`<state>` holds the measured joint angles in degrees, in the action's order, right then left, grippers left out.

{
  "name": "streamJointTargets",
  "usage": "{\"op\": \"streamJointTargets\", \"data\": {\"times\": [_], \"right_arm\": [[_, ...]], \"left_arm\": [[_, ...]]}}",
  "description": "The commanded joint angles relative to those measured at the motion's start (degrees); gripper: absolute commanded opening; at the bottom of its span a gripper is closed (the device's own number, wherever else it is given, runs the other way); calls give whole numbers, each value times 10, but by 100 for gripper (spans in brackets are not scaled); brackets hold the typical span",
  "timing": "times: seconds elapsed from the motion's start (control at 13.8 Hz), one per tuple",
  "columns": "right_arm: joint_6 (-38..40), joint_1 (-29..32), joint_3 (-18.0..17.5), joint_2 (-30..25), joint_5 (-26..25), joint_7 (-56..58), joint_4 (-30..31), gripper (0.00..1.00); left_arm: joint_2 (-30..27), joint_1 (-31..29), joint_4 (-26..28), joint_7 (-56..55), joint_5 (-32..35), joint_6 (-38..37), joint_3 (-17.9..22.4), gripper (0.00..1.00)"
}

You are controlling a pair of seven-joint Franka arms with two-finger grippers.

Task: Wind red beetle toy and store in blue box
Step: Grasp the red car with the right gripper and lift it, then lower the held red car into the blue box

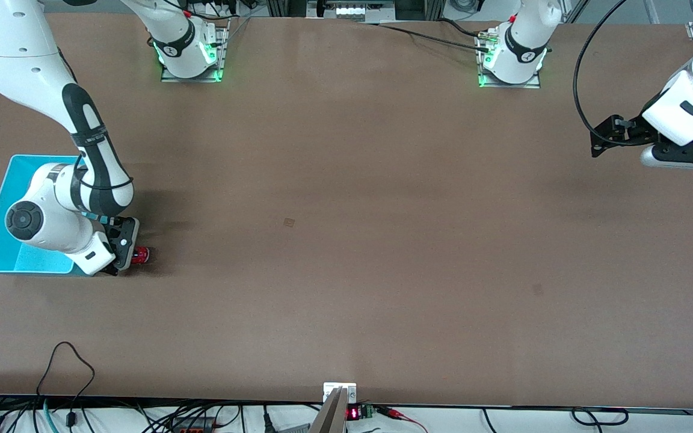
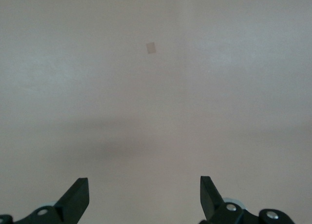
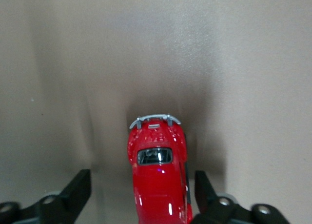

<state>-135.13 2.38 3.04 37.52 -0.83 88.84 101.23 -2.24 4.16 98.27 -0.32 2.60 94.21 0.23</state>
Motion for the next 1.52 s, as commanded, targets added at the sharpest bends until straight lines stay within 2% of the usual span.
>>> {"op": "streamJointTargets", "data": {"times": [0.0,0.07,0.22,0.29,0.43,0.65,0.72,0.87,1.16,1.23,1.45], "right_arm": [[-12,2,-2,5,5,13,4,71],[-12,2,-2,4,5,12,2,68],[-13,-3,-2,3,7,3,-2,33],[-19,-4,-2,3,14,3,-2,27],[-26,-7,-2,-2,42,2,-9,23],[-25,-16,-1,-30,130,-7,-23,23],[-25,-16,2,-44,144,-16,-24,23],[-23,-18,2,-81,149,-78,-23,23],[-18,-16,7,-125,144,-309,-23,23],[-9,-16,19,-135,142,-361,-18,19],[42,-12,54,-155,123,-471,-16,18]], "left_arm": [[0,0,-14,1,1,-16,-1,100],[0,0,-14,1,1,-16,-1,100],[0,0,-15,1,1,-16,-1,100],[0,0,-14,1,1,-16,-1,100],[1,0,-15,1,1,-16,-1,100],[0,1,-15,1,1,-16,-1,100],[1,0,-15,1,1,-17,-1,100],[1,1,-15,1,1,-17,-1,100],[0,1,-15,1,1,-17,-1,100],[1,1,-15,1,1,-17,-1,100],[0,1,-15,1,0,-17,-1,100]]}}
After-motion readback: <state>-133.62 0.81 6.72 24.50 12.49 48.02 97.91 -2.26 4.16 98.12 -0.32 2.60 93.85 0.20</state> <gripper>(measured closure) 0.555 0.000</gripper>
